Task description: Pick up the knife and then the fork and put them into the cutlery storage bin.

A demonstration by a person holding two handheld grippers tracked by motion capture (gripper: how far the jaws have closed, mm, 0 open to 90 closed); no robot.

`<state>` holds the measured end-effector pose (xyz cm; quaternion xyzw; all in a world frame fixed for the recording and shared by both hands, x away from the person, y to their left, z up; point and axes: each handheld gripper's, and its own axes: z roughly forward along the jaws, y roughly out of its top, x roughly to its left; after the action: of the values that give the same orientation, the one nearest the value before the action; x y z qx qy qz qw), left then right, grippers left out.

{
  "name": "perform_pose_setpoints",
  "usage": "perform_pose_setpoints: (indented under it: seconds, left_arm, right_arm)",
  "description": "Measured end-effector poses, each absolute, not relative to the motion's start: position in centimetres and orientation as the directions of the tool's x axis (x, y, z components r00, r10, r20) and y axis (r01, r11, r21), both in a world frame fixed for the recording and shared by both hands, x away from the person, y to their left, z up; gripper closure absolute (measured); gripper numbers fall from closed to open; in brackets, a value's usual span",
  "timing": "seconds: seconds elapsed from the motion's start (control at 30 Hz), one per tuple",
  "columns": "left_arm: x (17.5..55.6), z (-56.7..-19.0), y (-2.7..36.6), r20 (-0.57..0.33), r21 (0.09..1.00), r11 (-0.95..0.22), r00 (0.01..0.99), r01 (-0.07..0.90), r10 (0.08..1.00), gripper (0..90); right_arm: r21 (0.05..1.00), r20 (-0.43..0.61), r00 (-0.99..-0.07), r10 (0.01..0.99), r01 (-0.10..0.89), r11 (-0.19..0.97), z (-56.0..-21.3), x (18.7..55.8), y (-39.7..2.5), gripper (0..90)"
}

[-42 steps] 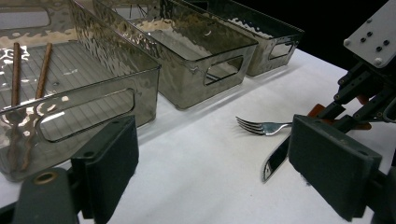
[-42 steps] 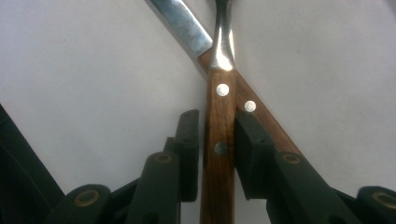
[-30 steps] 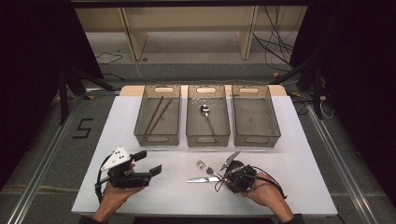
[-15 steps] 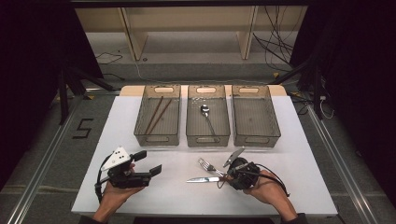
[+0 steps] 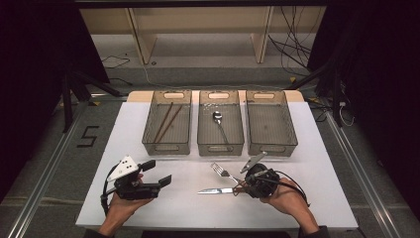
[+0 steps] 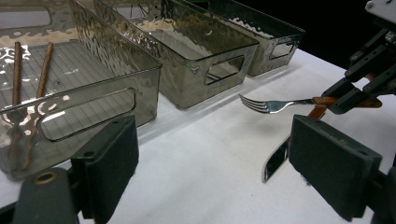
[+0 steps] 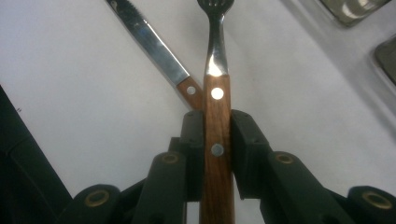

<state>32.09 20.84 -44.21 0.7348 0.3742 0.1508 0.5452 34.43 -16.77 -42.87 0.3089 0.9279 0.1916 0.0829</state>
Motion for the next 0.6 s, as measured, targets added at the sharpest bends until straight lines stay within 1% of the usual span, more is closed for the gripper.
perform_pose_setpoints:
  seconds: [0.6]
  left_arm:
    - [32.1, -44.2, 20.8, -0.186, 0.917, -0.121, 0.674, 0.381, 0.715, 15.8]
  right_arm:
    - [0.470, -0.061, -0.776, 0.628, 0.533, 0.704, -41.0, 35.0, -17.7, 76.7]
